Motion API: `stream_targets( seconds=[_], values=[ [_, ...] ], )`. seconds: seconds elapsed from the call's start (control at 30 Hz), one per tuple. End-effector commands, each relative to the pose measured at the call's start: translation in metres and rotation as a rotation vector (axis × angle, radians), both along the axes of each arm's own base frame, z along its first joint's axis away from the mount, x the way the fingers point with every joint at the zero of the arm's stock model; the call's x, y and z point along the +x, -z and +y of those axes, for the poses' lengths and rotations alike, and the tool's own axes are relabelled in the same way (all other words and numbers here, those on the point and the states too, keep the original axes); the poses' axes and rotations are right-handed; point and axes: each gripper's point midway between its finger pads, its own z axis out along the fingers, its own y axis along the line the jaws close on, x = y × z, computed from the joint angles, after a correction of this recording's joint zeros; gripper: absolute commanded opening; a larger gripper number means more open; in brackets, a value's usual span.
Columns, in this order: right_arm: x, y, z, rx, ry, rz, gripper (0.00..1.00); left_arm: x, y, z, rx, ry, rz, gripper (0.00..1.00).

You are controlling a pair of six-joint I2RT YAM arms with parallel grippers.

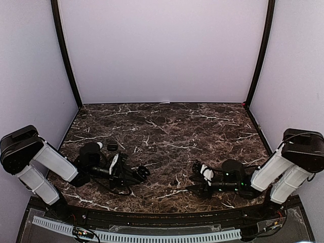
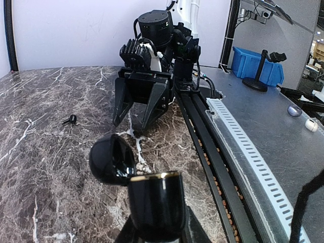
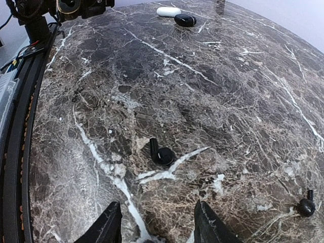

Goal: Insert the wireless bluetooth earbuds into the charging case
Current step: Pick up the right earbud from the center of the board.

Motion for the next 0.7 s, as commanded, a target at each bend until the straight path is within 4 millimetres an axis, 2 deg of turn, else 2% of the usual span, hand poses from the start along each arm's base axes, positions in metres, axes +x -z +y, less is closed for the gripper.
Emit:
stream_targets(
  seconds=[0.0,0.07,0.37,0.67],
  values=[
    [0.001,-0.004,0.009,0.007,-0.014,-0.030,0.48,-0.001,-0.010,-0.005,-0.023,0.023,-0.028,0.00],
    [0.001,0.003,0.010,-0.013,-0.016,-0.023,0.48,-0.001,-0.010,-0.005,-0.023,0.024,-0.029,0.00],
    [0.000,0.013,0.014,-0.044,-0.041,-0.029,0.46,0.000,-0.009,-0.006,-0.020,0.024,-0.029,0.00],
    [0.009,0.029,0.028,-0.105,-0.048,-0.032,0.41,0.001,-0.009,-0.006,-0.020,0.022,-0.027,0.00]
  ],
)
